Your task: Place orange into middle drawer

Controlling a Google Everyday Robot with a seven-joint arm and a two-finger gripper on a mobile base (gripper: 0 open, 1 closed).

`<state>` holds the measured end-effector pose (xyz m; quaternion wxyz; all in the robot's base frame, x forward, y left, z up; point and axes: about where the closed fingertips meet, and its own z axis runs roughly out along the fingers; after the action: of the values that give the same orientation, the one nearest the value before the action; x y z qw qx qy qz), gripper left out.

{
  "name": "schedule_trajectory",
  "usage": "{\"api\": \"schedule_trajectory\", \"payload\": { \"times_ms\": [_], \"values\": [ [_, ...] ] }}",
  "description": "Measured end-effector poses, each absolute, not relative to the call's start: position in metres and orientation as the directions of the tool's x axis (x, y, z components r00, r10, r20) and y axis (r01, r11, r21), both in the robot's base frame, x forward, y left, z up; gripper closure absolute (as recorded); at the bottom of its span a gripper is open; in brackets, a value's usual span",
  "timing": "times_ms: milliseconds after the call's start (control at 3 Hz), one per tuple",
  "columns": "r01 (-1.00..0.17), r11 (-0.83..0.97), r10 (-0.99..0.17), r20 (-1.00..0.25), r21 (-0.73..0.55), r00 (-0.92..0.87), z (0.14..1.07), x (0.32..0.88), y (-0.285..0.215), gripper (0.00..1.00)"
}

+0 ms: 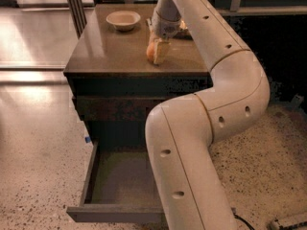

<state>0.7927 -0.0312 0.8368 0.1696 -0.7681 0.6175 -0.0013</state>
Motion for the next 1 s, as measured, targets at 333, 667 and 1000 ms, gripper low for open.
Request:
{"api": "schedule_trajectory", "payload": {
  "times_ms": [333, 667, 1000],
  "values": [
    [-0.948, -0.18, -0.949, -0.208, -0.262, 0.237, 0.837, 0.793, -0.031, 1.0],
    [-0.924, -0.221, -0.911, -0.27, -0.313, 0.31, 0.855, 0.789, -0.023, 1.0],
    [-0.893, -0.237, -0.868, -0.33, -0.382, 0.371, 0.891, 0.778, -0.023, 1.0]
  ]
}}
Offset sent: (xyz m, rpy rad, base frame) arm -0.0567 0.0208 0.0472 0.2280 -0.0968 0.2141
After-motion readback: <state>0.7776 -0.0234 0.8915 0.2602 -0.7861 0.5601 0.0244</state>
